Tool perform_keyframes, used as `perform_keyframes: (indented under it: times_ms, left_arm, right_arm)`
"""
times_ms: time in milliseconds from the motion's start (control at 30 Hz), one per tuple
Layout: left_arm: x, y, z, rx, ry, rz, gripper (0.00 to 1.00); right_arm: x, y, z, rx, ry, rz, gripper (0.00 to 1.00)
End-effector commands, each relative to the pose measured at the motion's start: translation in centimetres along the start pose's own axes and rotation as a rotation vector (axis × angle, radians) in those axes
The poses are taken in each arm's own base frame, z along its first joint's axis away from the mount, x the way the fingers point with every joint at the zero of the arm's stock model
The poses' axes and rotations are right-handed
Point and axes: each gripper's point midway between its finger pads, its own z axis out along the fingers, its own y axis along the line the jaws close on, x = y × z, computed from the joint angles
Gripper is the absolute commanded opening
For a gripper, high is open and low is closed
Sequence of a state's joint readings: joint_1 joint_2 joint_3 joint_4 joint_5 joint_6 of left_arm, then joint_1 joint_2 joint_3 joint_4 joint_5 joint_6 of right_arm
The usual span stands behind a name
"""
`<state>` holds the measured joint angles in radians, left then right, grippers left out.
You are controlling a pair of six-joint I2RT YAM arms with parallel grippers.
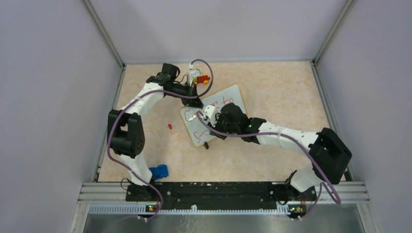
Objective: Write a sentence on the whiteboard
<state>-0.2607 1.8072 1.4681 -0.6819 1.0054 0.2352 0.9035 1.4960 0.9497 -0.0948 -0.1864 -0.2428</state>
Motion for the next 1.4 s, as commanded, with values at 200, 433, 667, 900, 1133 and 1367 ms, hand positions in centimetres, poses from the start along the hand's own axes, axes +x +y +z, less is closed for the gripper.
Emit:
perform_keyframes:
  times_ms: [200,433,667,900,1133,1367]
  left_arm:
    - [2.8,-0.1,1.0,0.002,0.093,-0.057,0.0]
    - [2.8,-0.1,1.1,0.007,0.093,-0.06,0.0]
    - [2.8,-0.2,1.0,0.004,0.092,-0.057,0.0]
    - [2.9,-0.2,0.9,0.004,0.093,-0.053,0.0]
    - [2.9,-0.2,1.0,0.006,0.093,-0.057,0.0]
    - [2.9,-0.2,0.9,0.003,0.094,-0.054,0.0]
  right_arm:
    - [-2.4,-0.7,-1.7,0.007,-0.079,-0.019,0.0]
    - [-4.8,0.0,-2.2,-0.027,-0.144,-0.026,0.0]
    - [-4.8,-0.8,-1.1,0.015,-0.132,-0.02,0.0]
    - [-5.1,-1.0,-0.9,0.023,-0.148,-0.013,0.0]
    - [-6.0,-1.0,-0.8,0.013,-0.167,-0.013,0.0]
    - [-4.9,-1.2,0.1,0.018,-0.135,-0.015,0.0]
